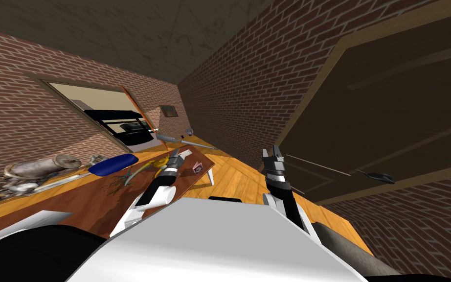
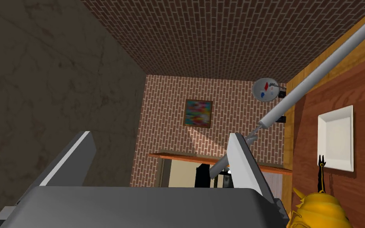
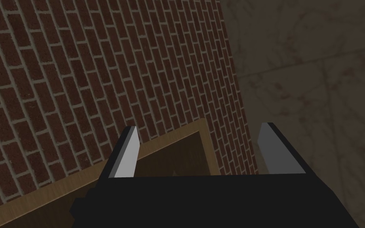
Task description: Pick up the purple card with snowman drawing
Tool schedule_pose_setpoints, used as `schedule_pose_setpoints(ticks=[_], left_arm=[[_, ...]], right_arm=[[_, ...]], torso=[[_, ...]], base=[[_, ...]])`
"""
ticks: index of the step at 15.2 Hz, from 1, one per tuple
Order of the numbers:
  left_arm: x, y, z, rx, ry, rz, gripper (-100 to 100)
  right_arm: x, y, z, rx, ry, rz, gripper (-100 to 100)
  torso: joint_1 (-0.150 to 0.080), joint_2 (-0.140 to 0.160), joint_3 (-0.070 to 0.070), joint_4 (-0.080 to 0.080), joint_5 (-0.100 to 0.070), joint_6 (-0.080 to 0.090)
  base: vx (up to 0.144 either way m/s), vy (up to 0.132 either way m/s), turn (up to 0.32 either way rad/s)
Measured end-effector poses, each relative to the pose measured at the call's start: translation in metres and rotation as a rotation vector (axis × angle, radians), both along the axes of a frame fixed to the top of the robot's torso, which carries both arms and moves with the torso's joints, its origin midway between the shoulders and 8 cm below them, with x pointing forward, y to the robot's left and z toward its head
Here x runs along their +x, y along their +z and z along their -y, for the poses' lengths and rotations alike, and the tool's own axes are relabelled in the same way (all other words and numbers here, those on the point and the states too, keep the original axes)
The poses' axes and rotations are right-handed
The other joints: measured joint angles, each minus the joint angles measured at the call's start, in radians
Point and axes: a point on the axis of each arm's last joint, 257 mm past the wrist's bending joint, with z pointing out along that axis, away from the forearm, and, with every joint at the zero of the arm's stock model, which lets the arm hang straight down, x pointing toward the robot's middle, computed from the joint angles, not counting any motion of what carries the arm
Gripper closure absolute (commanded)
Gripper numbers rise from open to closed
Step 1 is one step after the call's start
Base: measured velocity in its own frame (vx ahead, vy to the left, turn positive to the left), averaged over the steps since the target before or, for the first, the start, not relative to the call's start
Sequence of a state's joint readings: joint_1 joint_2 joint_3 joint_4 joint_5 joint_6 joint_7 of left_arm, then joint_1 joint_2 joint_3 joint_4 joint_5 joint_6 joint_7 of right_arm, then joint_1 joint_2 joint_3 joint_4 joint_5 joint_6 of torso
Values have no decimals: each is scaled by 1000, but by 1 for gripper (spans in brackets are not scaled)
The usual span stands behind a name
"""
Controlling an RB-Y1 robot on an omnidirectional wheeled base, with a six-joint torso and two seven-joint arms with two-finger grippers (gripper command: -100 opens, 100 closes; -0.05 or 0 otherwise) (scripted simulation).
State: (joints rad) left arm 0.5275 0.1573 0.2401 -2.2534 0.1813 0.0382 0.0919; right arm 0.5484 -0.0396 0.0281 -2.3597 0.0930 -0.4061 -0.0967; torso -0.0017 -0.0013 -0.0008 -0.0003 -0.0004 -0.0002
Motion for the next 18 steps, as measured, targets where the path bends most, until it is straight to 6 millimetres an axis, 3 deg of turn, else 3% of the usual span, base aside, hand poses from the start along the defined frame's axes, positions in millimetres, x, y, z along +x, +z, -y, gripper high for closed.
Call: schedule_pose_setpoints(ticks=[11,18], left_arm=[[-26,-70,-64,-109,128,-220,-100],[-57,-115,-98,-197,222,-360,-100]], right_arm=[[0,0,0,0,0,0,0],[0,0,0,0,0,0,0]], torso=[[-1,-2,-1,-1,0,0],[-1,-4,-2,-1,0,0]], base=[[39,-31,8],[73,-45,8]])
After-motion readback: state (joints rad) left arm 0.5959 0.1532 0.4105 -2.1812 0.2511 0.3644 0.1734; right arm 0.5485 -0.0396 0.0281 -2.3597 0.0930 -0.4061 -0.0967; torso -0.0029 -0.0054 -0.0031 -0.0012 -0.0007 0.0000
